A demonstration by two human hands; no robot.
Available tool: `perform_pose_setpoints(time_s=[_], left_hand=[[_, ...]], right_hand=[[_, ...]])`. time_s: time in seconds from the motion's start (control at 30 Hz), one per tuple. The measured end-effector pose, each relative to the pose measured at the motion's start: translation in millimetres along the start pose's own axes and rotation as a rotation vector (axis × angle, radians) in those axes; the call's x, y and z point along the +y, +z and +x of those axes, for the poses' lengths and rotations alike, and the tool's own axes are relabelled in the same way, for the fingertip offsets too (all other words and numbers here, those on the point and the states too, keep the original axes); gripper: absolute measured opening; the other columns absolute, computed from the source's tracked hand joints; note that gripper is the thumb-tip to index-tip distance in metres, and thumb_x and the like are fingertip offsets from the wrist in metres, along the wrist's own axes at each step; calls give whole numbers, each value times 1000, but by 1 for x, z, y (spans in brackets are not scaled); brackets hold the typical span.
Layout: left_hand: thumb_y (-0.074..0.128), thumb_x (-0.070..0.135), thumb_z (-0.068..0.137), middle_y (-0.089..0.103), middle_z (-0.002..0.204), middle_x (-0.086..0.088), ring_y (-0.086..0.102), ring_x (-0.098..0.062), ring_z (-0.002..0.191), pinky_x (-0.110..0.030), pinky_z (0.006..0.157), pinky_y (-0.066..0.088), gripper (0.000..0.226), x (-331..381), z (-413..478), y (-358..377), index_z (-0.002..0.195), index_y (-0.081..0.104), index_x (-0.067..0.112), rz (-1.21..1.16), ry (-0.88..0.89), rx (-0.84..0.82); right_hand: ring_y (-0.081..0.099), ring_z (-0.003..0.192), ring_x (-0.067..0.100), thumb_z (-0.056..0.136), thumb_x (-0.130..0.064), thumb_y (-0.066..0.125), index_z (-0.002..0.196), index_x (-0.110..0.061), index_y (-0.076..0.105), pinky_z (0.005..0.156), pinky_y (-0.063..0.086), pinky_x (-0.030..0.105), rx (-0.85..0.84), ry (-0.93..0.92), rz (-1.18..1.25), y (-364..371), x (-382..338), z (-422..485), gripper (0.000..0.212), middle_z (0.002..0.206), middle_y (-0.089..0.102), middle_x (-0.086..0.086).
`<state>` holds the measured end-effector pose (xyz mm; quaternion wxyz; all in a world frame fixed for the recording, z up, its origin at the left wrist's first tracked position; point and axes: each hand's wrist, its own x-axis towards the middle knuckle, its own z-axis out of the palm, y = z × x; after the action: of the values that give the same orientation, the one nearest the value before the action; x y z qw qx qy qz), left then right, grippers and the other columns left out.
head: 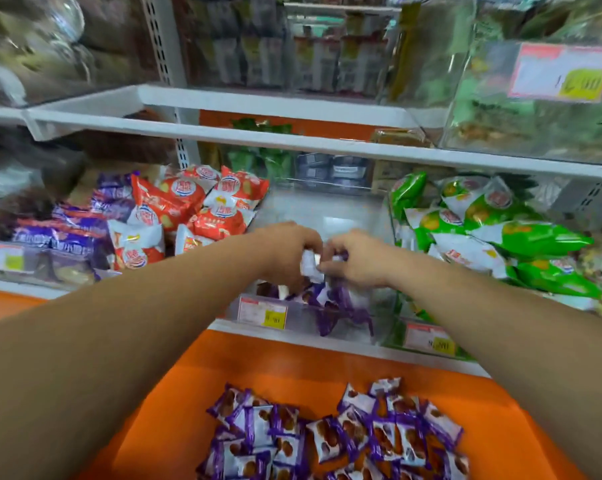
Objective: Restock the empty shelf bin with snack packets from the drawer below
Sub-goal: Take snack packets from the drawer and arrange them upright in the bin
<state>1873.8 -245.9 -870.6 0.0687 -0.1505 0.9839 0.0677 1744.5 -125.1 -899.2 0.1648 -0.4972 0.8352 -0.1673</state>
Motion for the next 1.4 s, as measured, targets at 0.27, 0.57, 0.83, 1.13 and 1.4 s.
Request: perform_pose_setpoints(time_s=[0.27,0.57,0.83,1.13,1.4], left_hand=[[74,25,91,48,152,6,54,-20,128,-28,97,43,72,-21,20,-21,152,40,43,34,35,-131],[93,25,69,60,138,7,61,-7,108,-23,86,45,100,-29,30,14,153,39,38,-90,105,-202],[90,36,70,67,106,7,64,-13,90,-29,76,55,56,-35,16,-3,118,64,29,-161,-21,56],[88,22,71,70,87,4,68,-17,76,-36,72,59,39,-38,24,-4,101,63,23,-573,-111,413],[73,36,87,66,88,9,63,-18,80,-40,71,55,20,7,35,31,100,57,35,-633,-138,700]], right_hand=[[53,131,19,104,-37,50,148,-40,45,111,42,38,-320,-69,-376,-39,-4,2,45,150,52,-4],[66,84,11,72,-65,79,116,-26,72,78,59,36,-301,-171,-271,-3,-3,-8,59,97,70,-8],[66,88,8,81,-56,77,112,-31,73,85,59,38,-351,-136,-162,-9,4,-7,40,98,70,-12],[72,73,29,90,-19,74,86,-8,78,69,66,41,84,113,456,-52,6,-7,11,89,73,19],[67,75,28,98,-25,63,93,-10,60,59,62,41,376,163,648,-37,5,5,16,80,69,12]])
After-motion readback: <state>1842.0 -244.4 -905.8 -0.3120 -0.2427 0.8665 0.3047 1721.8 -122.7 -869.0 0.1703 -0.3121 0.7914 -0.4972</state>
